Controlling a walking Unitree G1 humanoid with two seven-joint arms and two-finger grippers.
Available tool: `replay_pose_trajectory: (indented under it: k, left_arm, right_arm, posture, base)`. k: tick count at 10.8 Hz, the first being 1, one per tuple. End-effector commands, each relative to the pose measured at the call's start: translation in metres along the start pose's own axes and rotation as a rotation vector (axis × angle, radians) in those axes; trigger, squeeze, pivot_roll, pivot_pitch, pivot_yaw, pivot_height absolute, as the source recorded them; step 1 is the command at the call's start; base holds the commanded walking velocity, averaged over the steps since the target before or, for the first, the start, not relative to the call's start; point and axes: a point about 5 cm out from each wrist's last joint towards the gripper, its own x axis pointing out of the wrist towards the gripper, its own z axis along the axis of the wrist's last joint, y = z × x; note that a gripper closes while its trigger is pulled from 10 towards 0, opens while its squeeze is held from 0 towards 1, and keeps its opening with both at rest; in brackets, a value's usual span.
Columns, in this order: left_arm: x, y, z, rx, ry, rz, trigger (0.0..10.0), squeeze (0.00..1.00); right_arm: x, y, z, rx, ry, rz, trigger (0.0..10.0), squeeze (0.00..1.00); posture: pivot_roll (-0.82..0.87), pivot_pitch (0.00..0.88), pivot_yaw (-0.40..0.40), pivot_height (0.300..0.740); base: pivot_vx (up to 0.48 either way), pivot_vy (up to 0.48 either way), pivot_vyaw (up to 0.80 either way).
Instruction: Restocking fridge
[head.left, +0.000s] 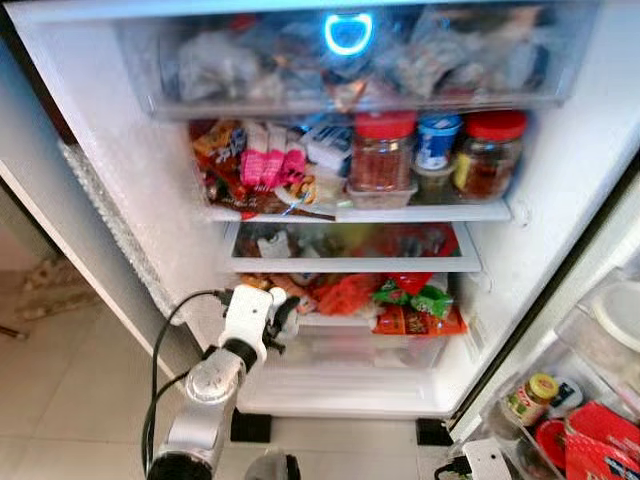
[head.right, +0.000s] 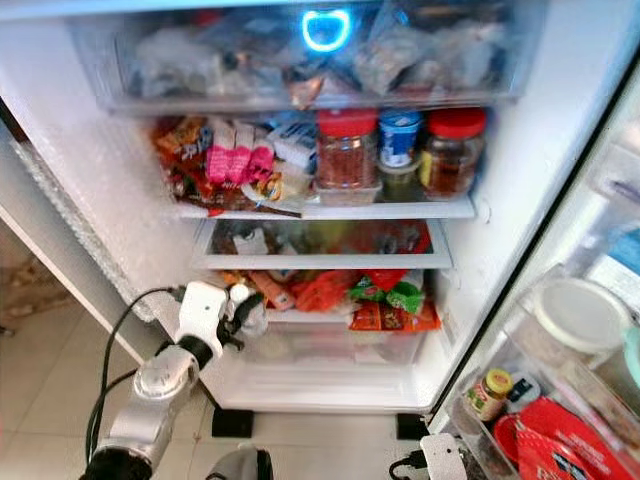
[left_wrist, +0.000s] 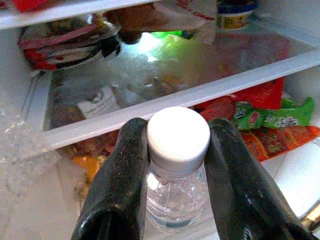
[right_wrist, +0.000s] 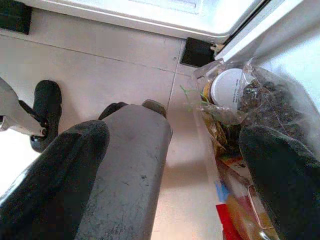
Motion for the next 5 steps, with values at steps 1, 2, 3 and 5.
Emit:
replay_pose_trajectory:
  k: [1, 2, 3, 5]
  left_arm:
    - [0.0008, 0.0060, -0.0003, -0.002, 0.003, 0.021, 10.0, 0.00]
    - [0.0015, 0.0067, -0.0002, 0.002, 0.005, 0.024, 10.0, 0.00]
    - [0.0022, 0.0078, 0.0001, 0.001, 0.004, 0.034, 10.0, 0.00]
    - [0.0028, 0.0083, 0.0010, 0.001, 0.000, 0.043, 10.0, 0.00]
  right_arm:
    - [-0.0027, 0.0018, -0.0178, 0.002, 0.068, 0.005, 10.0, 0.00]
    - [-0.0027, 0.0018, -0.0181, -0.001, 0.071, 0.007, 10.0, 0.00]
    - [-0.0028, 0.0022, -0.0191, 0.001, 0.082, 0.013, 10.0, 0.00]
    - [-0.0027, 0.0026, -0.0178, 0.012, 0.062, 0.013, 10.0, 0.00]
  posture:
    - [-0.01, 0.046, 0.054, 0.657]
    - [-0.01, 0.048, 0.055, 0.657]
    - [-0.01, 0.049, 0.054, 0.652]
    - [-0.01, 0.049, 0.055, 0.638]
  base:
    - [0.000, 0.000, 0.00]
    - [0.000, 0.000, 0.00]
    - [0.000, 0.000, 0.00]
    - [0.000, 0.000, 0.00]
